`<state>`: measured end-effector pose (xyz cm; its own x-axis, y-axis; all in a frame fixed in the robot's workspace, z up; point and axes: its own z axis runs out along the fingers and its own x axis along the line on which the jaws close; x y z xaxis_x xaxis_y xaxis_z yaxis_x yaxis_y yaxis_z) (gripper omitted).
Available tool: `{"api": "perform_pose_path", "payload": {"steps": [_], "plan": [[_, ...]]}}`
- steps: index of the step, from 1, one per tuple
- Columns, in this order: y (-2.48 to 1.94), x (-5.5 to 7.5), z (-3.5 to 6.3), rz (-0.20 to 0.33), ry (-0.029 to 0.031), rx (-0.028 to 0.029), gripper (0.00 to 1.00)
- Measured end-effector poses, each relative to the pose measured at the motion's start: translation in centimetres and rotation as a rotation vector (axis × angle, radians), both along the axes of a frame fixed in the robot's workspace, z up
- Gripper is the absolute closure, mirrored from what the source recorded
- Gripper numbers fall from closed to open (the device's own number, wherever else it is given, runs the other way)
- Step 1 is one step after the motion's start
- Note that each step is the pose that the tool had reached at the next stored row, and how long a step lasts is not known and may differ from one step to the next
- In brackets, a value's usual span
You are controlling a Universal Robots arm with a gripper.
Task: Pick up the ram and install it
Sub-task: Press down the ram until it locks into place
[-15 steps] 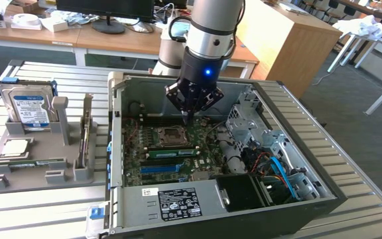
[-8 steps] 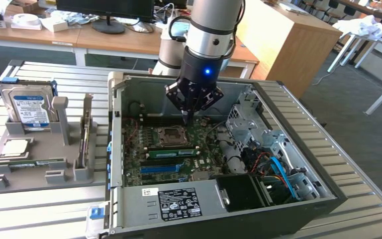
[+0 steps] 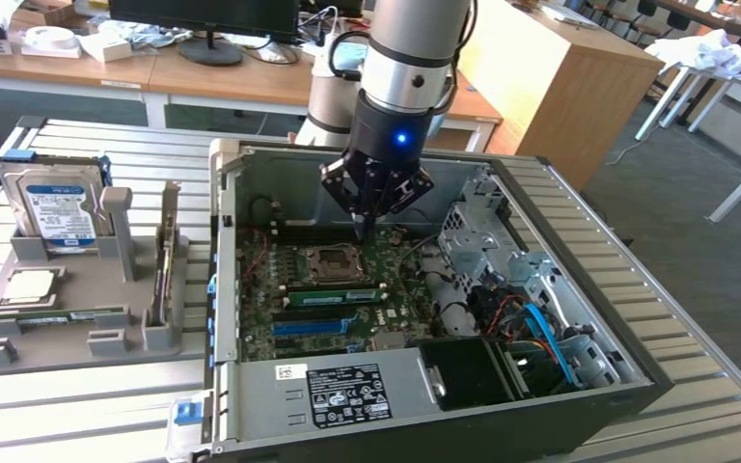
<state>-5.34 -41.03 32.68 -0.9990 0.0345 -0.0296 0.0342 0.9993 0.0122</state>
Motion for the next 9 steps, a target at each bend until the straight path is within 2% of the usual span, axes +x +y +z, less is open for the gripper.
{"api": "perform_pose_path", "payload": {"steps": [9], "plan": [[0.0,0.01,0.0,-0.006,0.0001,0.0009,0.9]]}}
